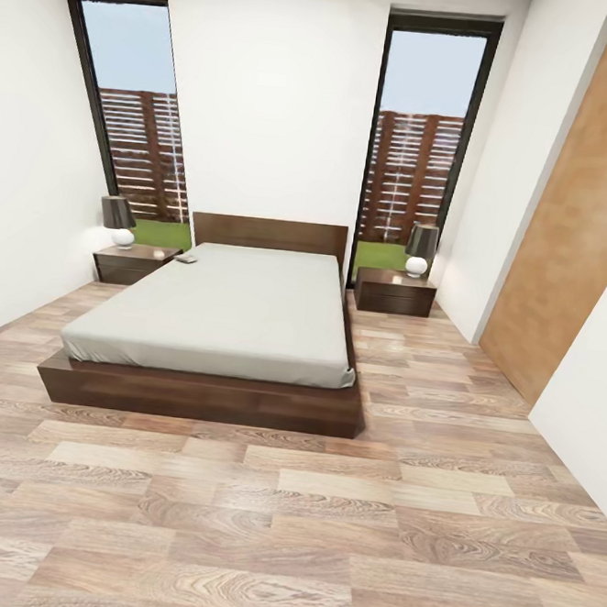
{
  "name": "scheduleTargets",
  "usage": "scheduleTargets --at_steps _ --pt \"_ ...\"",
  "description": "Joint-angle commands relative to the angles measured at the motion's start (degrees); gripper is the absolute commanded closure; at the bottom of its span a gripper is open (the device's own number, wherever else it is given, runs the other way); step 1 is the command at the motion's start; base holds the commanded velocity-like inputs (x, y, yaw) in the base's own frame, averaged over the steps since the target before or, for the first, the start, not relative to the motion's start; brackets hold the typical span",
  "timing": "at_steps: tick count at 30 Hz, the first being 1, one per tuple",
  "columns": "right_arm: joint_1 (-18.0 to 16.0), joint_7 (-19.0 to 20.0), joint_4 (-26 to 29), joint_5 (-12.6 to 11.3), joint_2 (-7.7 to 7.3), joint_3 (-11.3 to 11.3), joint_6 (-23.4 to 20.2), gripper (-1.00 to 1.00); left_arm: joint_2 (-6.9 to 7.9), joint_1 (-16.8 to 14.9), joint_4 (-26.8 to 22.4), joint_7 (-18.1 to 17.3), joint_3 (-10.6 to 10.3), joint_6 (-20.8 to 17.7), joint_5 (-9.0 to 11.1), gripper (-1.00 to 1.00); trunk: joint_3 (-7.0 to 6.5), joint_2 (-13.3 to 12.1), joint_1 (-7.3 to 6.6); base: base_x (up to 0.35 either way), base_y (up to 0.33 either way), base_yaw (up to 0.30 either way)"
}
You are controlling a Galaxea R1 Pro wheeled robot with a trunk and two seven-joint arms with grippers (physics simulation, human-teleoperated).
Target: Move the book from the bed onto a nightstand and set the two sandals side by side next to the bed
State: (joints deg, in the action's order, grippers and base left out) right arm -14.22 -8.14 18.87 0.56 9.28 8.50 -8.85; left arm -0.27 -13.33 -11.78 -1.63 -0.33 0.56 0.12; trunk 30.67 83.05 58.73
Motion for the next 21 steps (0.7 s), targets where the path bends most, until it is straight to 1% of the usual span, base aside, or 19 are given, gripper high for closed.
scheduleTargets --at_steps 1,21 --pt "0.0 -0.4 0.1 0.1 -0.03 0.5 -0.5 -1.0 0.01 0.0 0.0 -0.1 0.0 0.1 0.0 -1.0 0.06 0.0 0.0 0.0 0.009 0.0" --pt "0.0 -0.3 0.1 0.1 -0.13 0.5 -0.4 -1.0 0.0 0.0 0.0 -0.1 -0.1 0.0 -0.1 -1.0 0.06 0.0 0.0 0.0 0.002 0.0"
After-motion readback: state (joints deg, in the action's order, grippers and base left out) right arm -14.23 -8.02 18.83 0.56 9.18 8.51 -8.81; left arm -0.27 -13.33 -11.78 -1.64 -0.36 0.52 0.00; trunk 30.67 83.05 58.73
